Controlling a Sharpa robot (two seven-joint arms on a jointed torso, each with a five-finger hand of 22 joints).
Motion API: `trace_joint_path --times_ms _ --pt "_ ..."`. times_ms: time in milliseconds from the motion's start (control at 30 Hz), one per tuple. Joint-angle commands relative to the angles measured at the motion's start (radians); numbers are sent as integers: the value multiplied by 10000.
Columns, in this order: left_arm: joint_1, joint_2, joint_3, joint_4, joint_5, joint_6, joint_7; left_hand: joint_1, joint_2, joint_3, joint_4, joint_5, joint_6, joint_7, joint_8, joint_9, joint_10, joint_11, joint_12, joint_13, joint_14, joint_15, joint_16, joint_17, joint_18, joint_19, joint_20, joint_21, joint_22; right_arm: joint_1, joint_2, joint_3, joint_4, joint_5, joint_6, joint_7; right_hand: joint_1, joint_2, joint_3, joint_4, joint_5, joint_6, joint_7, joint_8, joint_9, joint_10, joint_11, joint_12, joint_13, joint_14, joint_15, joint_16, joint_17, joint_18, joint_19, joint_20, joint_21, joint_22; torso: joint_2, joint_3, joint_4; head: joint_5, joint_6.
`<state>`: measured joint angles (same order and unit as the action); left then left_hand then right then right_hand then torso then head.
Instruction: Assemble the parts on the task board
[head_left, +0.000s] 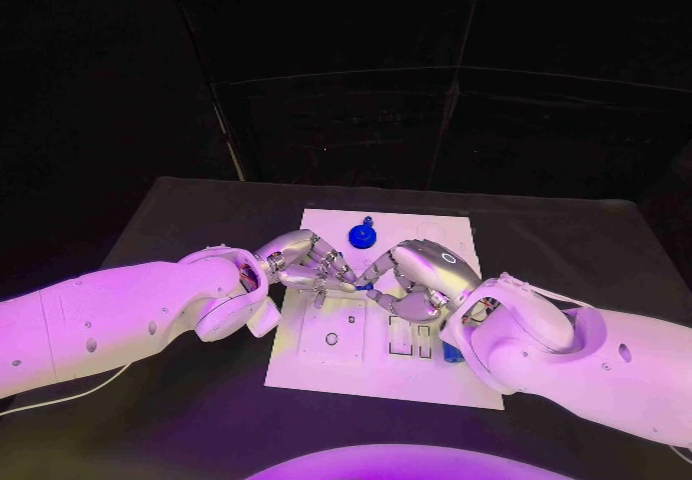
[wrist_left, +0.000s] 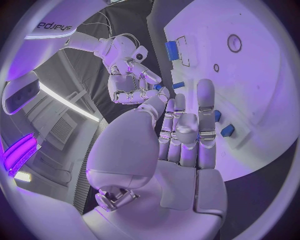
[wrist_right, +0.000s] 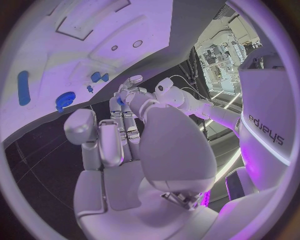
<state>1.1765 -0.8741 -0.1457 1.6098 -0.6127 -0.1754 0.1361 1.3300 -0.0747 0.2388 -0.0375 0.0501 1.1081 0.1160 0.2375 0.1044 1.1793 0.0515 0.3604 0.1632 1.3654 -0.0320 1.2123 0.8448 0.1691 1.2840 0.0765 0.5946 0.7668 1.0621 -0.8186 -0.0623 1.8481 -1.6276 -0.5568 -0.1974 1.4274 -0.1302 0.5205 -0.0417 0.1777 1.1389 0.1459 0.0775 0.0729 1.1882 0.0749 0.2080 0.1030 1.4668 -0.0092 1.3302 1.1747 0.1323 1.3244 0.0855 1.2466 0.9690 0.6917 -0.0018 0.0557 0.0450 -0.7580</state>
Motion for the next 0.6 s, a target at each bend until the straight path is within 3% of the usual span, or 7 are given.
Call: trace_joint_path --times_ms 33,600 --pt "7 21 5 14 -60 42 -52 67 55 2 -67 -23 34 -46 72 14 -4 -93 55 12 82 6 52 36 110 76 -30 82 28 18 31 8 7 69 -225 212 -29 24 -6 -36 45 69 -28 27 15 84 -73 52 19 389 -80 49 0 -184 49 1 69 18 0 -2 1 -1 -10" --pt "7 57 6 4 -60 111 -92 112 100 4 -84 -23 59 -68 103 22 12 -112 70 19 108 -10 96 95 94 115 -46 173 105 17 163 9 -20 172 -451 458 -28 28 -5 -41 49 71 -28 27 16 84 -74 53 20 389 -81 47 -3 -190 63 -1 87 49 1 -1 -4 18 -54"
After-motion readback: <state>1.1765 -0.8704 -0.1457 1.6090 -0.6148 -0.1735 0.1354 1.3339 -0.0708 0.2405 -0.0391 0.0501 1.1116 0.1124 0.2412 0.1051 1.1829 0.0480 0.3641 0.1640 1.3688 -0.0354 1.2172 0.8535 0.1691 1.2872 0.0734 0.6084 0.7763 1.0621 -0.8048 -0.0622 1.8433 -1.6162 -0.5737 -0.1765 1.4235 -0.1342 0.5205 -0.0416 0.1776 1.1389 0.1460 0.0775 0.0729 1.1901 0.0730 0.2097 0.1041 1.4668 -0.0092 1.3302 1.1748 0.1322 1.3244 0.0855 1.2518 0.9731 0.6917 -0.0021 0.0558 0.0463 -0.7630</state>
